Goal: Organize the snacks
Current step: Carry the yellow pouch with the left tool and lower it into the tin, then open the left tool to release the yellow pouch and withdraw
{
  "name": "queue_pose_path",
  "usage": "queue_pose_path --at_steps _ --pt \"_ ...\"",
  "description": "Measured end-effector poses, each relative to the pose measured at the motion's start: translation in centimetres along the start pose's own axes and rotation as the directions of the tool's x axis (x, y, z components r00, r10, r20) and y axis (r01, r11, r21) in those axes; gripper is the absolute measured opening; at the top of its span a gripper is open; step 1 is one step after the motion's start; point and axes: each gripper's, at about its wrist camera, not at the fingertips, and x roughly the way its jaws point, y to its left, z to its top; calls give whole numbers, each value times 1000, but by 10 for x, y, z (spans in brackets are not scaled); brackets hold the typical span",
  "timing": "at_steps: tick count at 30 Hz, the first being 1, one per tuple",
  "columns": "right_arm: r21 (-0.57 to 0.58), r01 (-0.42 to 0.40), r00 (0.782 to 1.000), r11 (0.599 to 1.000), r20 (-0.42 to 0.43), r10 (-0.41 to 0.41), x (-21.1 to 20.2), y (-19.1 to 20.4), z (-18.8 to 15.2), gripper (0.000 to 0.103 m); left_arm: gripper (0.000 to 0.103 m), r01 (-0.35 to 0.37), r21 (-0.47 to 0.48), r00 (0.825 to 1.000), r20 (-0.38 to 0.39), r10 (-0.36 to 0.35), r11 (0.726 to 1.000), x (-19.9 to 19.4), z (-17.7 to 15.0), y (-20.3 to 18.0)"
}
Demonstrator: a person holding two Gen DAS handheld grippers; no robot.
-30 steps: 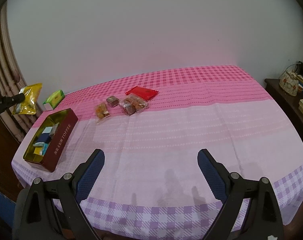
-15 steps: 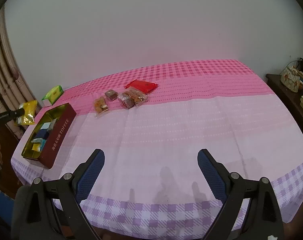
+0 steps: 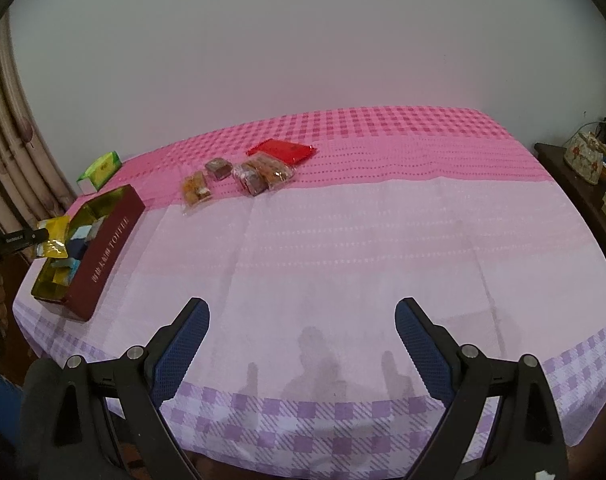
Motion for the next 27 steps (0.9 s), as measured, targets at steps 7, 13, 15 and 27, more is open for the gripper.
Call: queue_pose_path --at_steps 7,13,15,27 --pt "-17 -2 1000 1000 -22 2 7 4 -3 93 18 -1 -2 1000 -23 1 1000 9 -8 5" --pt "-19 -5 1000 1000 -21 5 6 4 -3 93 19 -6 4 999 -32 6 1000 13 -10 6" --pt "-17 -7 1000 1000 -21 7 5 4 -3 93 19 -7 3 999 -33 7 1000 13 -10 6" --pt "-23 -16 1000 1000 -26 16 1 7 -4 93 32 42 -25 996 -81 -44 999 28 -12 11"
